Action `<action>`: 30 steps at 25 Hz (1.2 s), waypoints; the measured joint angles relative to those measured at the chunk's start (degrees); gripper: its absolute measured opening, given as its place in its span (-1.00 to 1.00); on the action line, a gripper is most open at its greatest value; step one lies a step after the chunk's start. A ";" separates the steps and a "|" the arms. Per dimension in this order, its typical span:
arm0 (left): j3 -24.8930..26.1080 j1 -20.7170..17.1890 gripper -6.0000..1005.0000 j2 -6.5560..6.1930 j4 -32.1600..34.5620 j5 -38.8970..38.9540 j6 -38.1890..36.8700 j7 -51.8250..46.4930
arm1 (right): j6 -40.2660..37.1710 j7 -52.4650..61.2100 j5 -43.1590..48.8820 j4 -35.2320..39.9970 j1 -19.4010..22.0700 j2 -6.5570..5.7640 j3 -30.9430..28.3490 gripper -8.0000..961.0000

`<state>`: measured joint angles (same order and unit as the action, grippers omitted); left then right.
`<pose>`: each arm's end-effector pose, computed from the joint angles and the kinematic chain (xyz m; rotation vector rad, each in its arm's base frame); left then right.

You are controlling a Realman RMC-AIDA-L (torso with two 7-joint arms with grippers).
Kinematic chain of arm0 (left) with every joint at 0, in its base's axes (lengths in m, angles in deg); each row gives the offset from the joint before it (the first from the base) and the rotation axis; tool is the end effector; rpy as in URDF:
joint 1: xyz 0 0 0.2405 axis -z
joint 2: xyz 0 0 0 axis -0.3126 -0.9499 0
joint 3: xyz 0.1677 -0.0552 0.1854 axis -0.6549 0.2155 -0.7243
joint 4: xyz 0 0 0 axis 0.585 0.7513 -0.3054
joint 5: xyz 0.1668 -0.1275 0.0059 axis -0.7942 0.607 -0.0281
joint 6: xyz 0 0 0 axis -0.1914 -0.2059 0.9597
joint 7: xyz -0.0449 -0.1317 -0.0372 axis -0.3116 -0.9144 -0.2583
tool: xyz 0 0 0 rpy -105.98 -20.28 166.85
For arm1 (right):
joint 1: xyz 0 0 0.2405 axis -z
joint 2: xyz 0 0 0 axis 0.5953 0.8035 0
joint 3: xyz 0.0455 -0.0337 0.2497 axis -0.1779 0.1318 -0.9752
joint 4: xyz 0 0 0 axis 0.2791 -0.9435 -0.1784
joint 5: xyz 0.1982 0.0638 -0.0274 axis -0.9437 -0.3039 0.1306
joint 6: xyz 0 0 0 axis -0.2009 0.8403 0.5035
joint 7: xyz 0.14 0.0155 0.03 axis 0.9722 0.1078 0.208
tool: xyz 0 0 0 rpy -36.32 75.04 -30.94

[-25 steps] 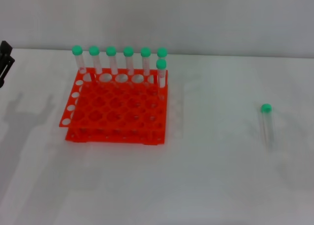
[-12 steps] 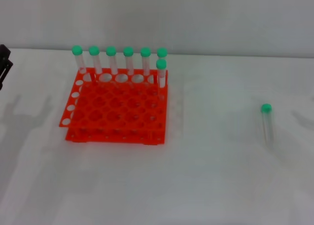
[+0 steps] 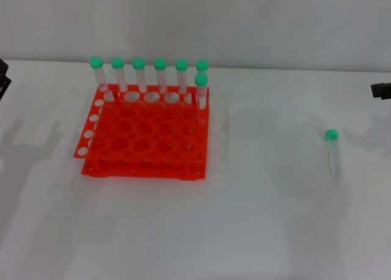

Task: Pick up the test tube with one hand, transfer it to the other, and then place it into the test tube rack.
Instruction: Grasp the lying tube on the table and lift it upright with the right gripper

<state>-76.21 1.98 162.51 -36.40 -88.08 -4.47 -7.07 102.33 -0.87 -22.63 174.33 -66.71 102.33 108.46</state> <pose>-0.3483 0.3135 0.0560 -1.4279 -0.5936 -1.0019 0.1982 0.3915 0.1242 -2.2498 0.9024 0.1235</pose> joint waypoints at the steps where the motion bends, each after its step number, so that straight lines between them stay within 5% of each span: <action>1: 0.00 0.00 0.78 0.00 0.00 0.00 0.00 0.00 | -0.03 1.80 1.43 -0.35 -0.57 0.01 0.47 0.61; 16: -0.01 -0.57 0.78 -0.42 1.54 -0.02 0.03 1.11 | 3.78 23.32 12.69 -0.98 -3.28 0.11 15.60 0.59; 30: -0.03 -1.29 0.78 -1.30 3.10 -0.48 0.19 1.76 | -1.01 27.57 11.02 -12.96 -7.86 0.68 20.15 0.57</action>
<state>-76.24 0.69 161.20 -33.31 -88.56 -4.28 -5.31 101.32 26.70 -11.61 161.37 -74.58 103.01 128.61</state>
